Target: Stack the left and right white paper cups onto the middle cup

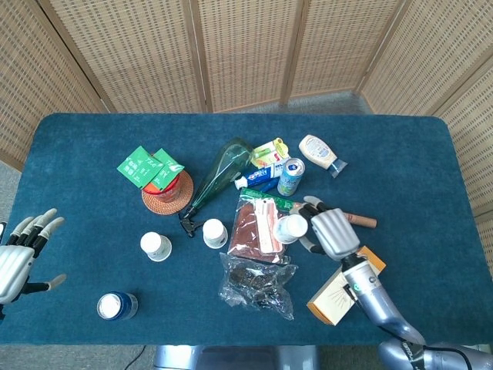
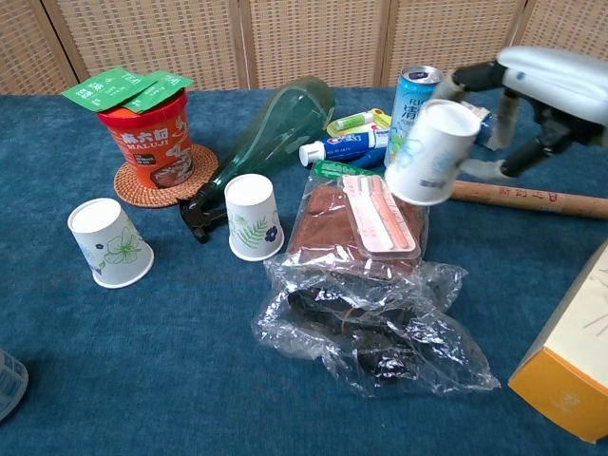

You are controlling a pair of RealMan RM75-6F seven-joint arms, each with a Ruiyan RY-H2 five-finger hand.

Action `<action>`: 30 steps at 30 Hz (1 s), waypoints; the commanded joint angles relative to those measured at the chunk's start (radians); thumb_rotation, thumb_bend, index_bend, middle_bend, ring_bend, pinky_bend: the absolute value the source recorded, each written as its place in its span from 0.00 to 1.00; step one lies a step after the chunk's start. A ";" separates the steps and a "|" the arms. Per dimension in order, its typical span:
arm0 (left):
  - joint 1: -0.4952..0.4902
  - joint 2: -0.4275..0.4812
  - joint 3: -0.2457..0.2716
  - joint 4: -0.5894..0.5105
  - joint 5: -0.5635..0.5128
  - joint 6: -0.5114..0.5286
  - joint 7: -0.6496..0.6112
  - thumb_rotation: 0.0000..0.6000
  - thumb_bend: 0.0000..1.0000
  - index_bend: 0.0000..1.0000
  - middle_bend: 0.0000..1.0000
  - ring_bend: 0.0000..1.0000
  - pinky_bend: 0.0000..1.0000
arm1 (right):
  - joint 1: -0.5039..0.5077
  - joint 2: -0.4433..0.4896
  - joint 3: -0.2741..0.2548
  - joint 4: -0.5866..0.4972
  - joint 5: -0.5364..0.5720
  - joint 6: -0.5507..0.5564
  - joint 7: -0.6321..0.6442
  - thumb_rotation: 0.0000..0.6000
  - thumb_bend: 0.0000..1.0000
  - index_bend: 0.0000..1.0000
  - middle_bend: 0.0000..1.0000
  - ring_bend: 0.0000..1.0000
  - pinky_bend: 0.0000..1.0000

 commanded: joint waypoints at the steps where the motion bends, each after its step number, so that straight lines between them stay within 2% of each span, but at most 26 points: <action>1: -0.001 0.002 0.001 0.000 0.000 -0.001 -0.005 1.00 0.21 0.04 0.00 0.00 0.05 | 0.035 -0.014 0.027 -0.040 0.030 -0.031 -0.037 1.00 0.36 0.35 0.37 0.20 0.53; 12: -0.003 0.004 0.000 0.004 0.000 -0.004 -0.019 1.00 0.21 0.04 0.00 0.00 0.05 | 0.146 -0.124 0.082 -0.071 0.128 -0.101 -0.163 1.00 0.35 0.35 0.37 0.20 0.53; 25: -0.002 0.011 0.003 0.009 0.006 -0.001 -0.037 1.00 0.21 0.04 0.00 0.00 0.05 | 0.267 -0.260 0.138 0.024 0.246 -0.149 -0.242 1.00 0.36 0.35 0.37 0.20 0.53; 30: -0.002 0.011 0.006 0.012 0.006 -0.005 -0.036 1.00 0.21 0.04 0.00 0.00 0.05 | 0.291 -0.288 0.139 0.059 0.278 -0.149 -0.260 1.00 0.36 0.35 0.37 0.20 0.53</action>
